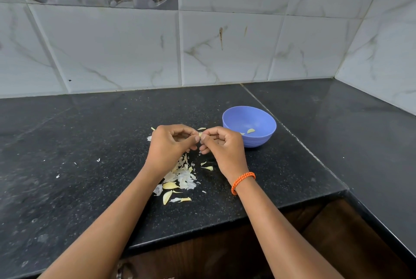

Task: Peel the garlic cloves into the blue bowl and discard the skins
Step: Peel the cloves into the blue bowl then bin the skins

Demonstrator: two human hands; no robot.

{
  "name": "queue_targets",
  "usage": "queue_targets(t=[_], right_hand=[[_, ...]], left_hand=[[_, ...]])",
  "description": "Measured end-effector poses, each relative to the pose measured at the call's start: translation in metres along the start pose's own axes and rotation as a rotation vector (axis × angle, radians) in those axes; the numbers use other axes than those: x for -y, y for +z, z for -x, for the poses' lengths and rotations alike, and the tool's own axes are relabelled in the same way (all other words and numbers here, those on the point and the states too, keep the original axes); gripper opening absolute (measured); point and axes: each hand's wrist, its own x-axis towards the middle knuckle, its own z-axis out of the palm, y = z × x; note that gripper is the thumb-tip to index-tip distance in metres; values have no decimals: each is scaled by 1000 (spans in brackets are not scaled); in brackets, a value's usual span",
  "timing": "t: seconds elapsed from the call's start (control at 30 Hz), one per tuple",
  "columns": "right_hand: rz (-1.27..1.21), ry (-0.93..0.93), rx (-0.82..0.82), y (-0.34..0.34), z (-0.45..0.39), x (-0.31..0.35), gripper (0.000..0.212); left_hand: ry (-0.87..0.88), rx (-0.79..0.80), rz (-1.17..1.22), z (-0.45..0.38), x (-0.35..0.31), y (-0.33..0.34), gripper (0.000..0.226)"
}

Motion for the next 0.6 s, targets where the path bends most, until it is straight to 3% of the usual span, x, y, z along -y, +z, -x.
queue_targets(t=[0.4, 0.6], right_hand=[[174, -123, -59, 3, 2, 0, 5], [165, -57, -50, 2, 1, 1, 8]], left_hand=[[43, 26, -54, 3, -4, 0, 7], [157, 31, -200, 6, -5, 1, 11]])
